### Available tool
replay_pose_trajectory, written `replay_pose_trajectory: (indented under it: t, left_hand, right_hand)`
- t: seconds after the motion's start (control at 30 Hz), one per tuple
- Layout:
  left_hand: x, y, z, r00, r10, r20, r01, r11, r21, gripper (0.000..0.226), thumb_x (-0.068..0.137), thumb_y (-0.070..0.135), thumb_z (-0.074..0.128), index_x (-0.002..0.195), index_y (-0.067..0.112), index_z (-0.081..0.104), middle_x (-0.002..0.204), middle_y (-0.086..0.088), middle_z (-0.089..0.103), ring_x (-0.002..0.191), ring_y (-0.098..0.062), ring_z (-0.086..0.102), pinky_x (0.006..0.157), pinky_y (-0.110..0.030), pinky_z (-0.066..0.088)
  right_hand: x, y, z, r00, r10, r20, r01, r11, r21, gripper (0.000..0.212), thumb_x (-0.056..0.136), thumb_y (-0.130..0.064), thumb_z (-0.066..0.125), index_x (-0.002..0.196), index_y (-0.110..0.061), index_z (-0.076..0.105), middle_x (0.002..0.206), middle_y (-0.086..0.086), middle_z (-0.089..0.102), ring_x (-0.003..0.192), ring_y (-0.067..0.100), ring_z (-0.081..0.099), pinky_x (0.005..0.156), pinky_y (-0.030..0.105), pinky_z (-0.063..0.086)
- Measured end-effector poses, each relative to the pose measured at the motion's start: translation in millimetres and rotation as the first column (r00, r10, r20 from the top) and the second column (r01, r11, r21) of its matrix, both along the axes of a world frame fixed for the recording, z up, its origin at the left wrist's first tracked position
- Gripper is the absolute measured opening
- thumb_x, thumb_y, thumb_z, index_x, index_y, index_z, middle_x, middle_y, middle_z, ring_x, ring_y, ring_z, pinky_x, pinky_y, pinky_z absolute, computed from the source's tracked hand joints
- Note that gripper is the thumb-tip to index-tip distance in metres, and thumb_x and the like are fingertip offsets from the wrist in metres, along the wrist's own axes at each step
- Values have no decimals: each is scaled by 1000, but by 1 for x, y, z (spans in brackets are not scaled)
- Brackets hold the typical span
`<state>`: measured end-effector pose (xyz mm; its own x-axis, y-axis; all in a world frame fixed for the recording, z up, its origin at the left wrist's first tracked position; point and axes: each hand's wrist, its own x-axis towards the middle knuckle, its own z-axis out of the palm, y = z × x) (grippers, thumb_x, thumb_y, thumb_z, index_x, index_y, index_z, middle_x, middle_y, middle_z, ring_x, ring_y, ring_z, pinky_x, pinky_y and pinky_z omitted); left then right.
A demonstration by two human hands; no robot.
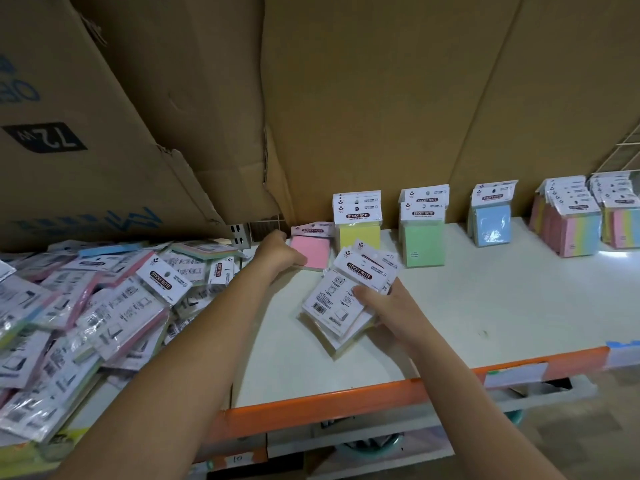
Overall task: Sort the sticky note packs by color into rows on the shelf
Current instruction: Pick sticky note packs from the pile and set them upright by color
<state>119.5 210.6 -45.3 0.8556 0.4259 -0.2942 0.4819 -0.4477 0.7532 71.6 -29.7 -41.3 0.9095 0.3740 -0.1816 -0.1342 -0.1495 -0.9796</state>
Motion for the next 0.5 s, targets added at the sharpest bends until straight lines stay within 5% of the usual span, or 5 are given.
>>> replay_pose_trajectory:
  t: [0.1,0.2,0.4,0.5]
  left_hand:
    - [8,3,-1,998,23,53,-19,997,-76,14,77,10,74,84,12,61,88,-10,67,73,-21,62,80,-43,56]
    - [18,5,-5,995,62,76,-57,996,-68,19,79,16,72,65,17,60,83,-16,73,79,-30,68,84,-47,56]
    - [20,-1,-7,989,129,68,-137,983,126,35,87,45,65,67,16,64,67,1,68,76,-25,68,62,-30,46]
    - [23,-3,-7,999,48,10,-49,991,127,32,85,39,69,80,8,70,80,-8,73,78,-29,70,73,-35,53]
  right_hand:
    - [0,0,1,1000,6,-19,-6,1000,16,21,90,-20,65,111,-18,65,98,1,77,87,16,74,55,17,51]
    - [-1,0,2,1000,16,-24,-15,999,31,34,82,-29,65,113,-17,64,100,2,77,87,15,74,55,16,50]
    - [1,-1,0,999,29,-18,-28,998,50,36,80,-29,65,113,-14,63,97,1,77,83,12,74,54,14,49]
    - [2,-1,-2,999,35,-21,-34,998,57,34,81,-27,65,113,-14,63,100,3,77,89,17,74,56,15,50]
